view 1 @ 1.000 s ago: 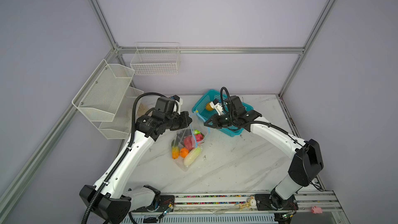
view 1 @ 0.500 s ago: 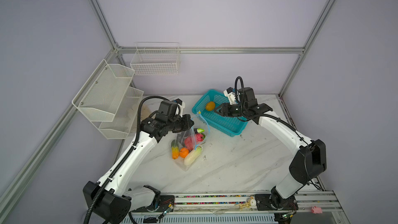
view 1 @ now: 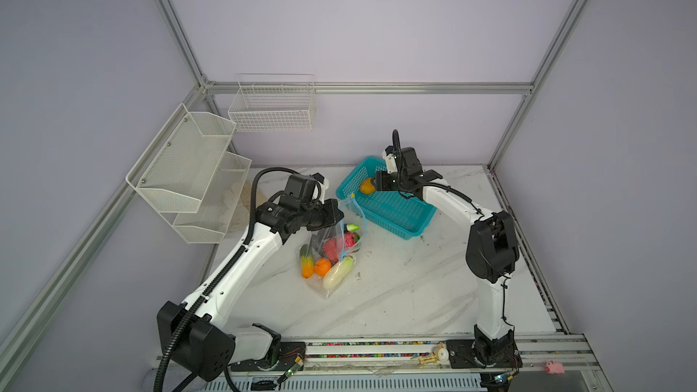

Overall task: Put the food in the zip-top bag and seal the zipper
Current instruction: 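Release the zipper edge and move the right gripper over the teal basket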

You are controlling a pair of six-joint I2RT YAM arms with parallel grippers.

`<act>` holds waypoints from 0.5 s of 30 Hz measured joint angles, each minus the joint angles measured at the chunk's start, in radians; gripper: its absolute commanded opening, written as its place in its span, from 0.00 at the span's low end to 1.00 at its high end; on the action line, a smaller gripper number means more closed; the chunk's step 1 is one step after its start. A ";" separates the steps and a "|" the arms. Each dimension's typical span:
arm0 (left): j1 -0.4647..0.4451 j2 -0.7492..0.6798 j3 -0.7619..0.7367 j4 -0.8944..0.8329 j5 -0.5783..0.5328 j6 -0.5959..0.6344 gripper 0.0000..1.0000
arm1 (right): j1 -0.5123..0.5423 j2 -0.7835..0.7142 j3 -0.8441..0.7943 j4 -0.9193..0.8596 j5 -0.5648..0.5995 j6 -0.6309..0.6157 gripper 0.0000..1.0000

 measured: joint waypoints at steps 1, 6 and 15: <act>0.000 0.002 0.000 0.000 0.001 0.000 0.00 | 0.000 0.026 0.018 0.002 0.006 -0.004 0.58; 0.001 0.008 0.000 0.000 0.006 0.000 0.00 | 0.000 0.140 0.106 0.008 0.020 -0.017 0.60; 0.001 0.043 0.000 0.007 0.019 0.000 0.00 | 0.003 0.313 0.317 -0.003 0.077 -0.034 0.71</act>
